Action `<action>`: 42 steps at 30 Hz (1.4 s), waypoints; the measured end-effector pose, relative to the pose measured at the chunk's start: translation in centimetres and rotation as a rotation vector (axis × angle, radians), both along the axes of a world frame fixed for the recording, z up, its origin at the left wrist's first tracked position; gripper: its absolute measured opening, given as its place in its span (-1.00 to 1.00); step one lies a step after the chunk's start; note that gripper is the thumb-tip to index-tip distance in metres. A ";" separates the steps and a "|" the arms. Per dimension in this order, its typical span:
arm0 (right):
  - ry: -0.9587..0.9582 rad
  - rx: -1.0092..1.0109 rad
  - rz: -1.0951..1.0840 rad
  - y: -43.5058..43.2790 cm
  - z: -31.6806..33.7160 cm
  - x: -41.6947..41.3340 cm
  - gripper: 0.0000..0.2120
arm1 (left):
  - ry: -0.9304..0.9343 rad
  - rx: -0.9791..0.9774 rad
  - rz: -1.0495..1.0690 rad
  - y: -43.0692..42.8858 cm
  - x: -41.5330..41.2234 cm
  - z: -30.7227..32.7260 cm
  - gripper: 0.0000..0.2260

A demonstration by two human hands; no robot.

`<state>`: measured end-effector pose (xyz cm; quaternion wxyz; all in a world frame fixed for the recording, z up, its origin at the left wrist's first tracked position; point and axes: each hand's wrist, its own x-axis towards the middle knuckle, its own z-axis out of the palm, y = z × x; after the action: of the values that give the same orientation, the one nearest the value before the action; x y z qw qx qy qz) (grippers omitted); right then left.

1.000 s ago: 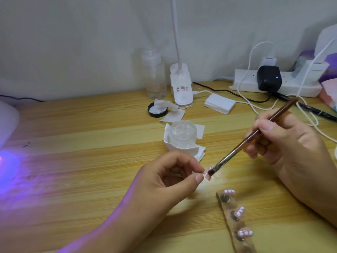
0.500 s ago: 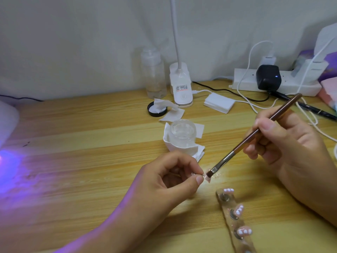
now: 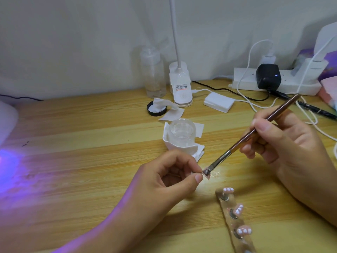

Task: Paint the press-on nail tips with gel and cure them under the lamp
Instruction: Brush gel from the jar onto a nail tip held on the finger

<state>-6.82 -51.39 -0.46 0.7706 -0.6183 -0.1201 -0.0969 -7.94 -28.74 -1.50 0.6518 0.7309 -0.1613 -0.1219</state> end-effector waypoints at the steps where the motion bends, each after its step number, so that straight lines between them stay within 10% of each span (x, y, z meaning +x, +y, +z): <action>1: 0.000 -0.007 -0.012 0.0 0.0 0.0 -0.78 | 0.001 0.000 -0.001 0.0 0.0 0.0 -0.87; 42: -0.118 -0.067 -0.021 -1.0 -1.1 0.7 -0.85 | 0.090 -0.108 0.031 0.1 0.0 0.2 -0.88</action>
<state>-6.16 -52.35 -1.55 0.7400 -0.6383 -0.1621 -0.1370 -7.94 -28.69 -1.33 0.6987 0.6909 -0.1267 -0.1357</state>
